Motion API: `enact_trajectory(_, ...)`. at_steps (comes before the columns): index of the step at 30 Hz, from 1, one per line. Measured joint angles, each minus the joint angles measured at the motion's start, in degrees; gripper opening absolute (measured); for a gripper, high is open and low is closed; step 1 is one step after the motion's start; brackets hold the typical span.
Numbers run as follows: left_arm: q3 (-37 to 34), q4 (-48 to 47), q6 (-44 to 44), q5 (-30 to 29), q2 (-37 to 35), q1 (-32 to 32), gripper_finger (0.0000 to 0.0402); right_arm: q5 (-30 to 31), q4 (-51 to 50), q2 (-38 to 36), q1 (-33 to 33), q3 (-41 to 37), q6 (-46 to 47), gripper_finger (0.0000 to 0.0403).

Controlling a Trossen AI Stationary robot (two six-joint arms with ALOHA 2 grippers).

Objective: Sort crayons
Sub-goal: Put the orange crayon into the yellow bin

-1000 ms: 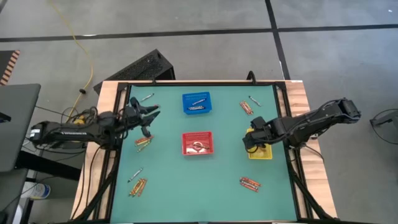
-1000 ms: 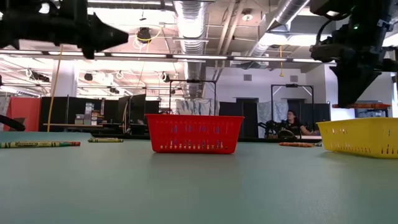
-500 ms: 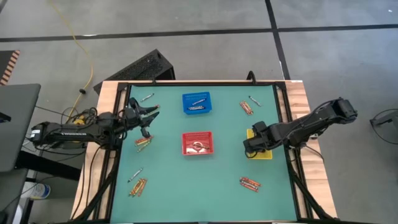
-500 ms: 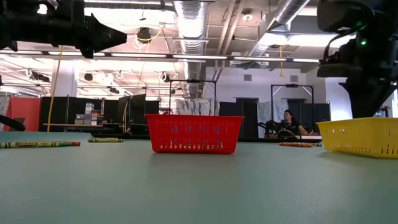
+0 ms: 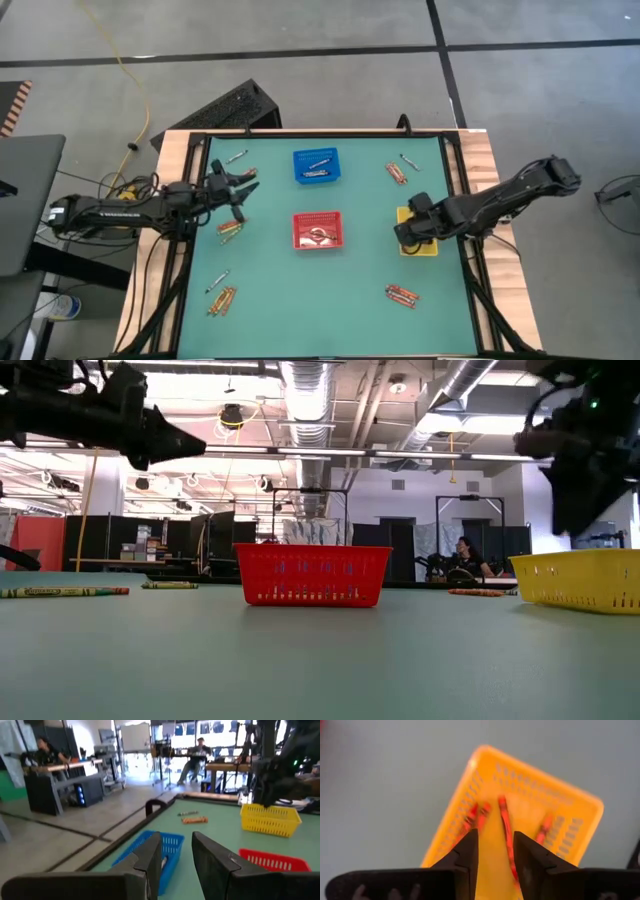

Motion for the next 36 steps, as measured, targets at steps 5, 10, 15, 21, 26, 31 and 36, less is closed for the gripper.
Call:
enact_trajectory(5,0.0,-0.5,-4.8,0.0,3.3,2.1,0.0098,5.9,3.3,-2.9,-0.1,0.1,-5.6,0.0112)
enact_trajectory(10,1.0,-5.6,-11.4,3.6,7.7,3.6,0.0098,7.7,17.2,-2.5,0.8,0.1,-22.4,0.0111)
enact_trajectory(15,9.8,-25.0,-18.1,2.3,12.2,3.7,0.0098,7.7,34.3,-1.6,2.9,0.2,-38.2,0.0111)
enact_trajectory(21,19.9,-43.7,-22.8,-1.5,20.6,10.3,0.0098,7.7,43.0,-1.5,5.1,0.2,-45.8,0.0111)
enact_trajectory(26,24.2,-44.9,-15.7,3.5,31.6,22.3,0.0098,9.3,45.1,-0.2,7.8,0.1,-46.8,0.0111)
enact_trajectory(31,30.5,-45.1,-8.4,14.1,44.2,36.2,0.0098,10.5,46.5,2.3,10.3,0.1,-46.2,0.0111)
enact_trajectory(36,37.0,-47.4,-3.5,18.2,54.3,43.8,0.0098,10.5,50.0,5.1,11.8,0.2,-46.2,0.0111)
